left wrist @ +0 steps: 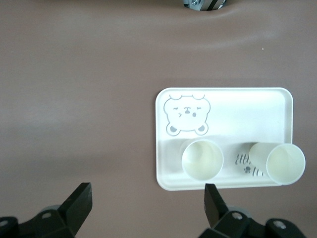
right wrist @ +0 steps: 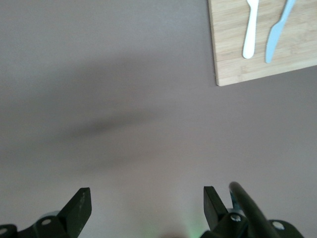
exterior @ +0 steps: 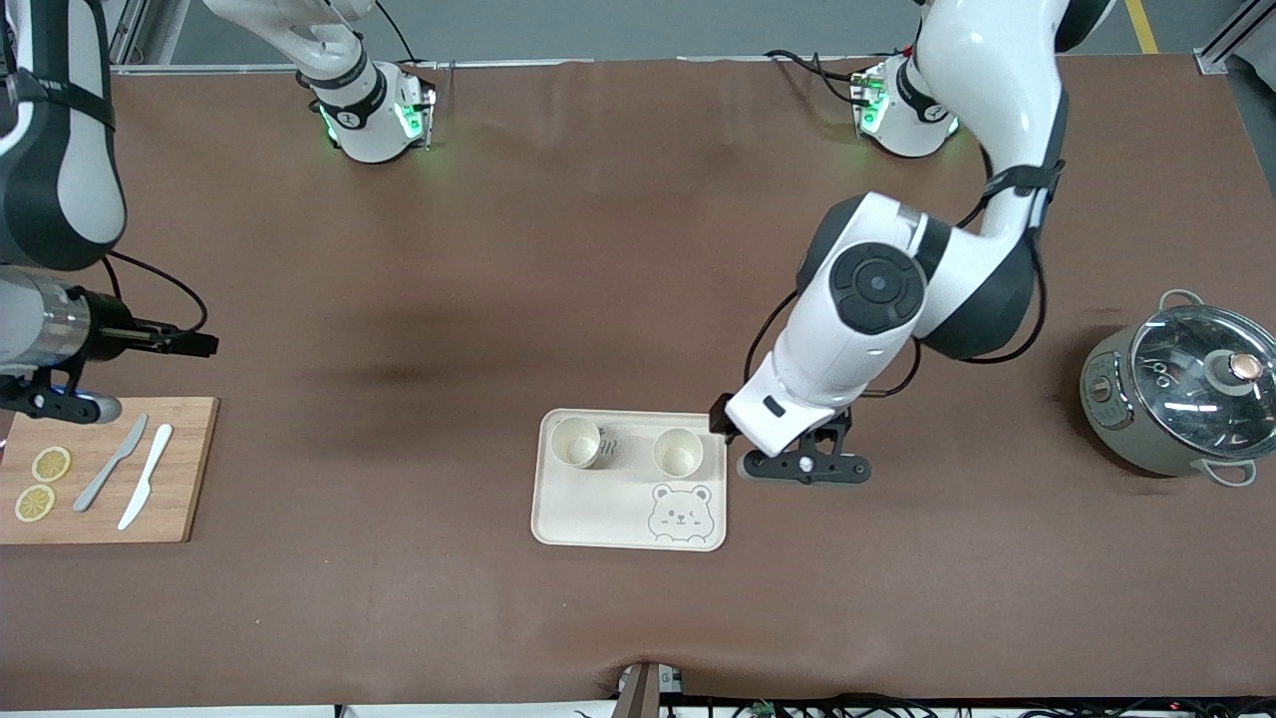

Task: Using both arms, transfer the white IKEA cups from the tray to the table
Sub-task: 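Lower the left gripper onto a cup while the right gripper reaches in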

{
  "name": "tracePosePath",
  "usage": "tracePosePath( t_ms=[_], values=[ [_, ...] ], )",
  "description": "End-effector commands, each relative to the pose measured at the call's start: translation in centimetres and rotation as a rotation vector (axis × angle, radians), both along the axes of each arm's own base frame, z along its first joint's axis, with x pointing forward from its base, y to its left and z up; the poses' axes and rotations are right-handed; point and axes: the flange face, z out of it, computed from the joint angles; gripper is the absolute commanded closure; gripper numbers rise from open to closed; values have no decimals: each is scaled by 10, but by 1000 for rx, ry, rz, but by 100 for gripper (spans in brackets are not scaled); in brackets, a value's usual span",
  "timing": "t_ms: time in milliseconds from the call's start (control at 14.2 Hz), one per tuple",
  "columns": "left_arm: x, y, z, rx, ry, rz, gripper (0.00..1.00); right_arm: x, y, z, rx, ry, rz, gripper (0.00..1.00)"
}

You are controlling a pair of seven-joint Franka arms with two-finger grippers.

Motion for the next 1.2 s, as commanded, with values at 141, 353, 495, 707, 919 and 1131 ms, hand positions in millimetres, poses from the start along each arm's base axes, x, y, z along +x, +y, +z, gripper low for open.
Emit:
tracePosePath(
  t_ms=[141,353,495,707,919,1131],
  values=[
    [2,-38,-48,3,-33,7,0,10,11,-24,61,29,-44,0],
    [-3,-47,-61,8,-21,18,0,16,35,-38,78,47,-166,0],
    [-4,-46,-75,14,2,18,0,19,43,-47,85,58,-228,0],
    [-3,-49,-105,25,17,19,0,23,62,-52,85,47,-249,0],
    [-5,-53,-135,40,38,14,0,22,77,-51,67,55,-308,0],
    [-13,-61,-158,57,66,14,0,19,85,-58,74,75,-311,0]
  ],
)
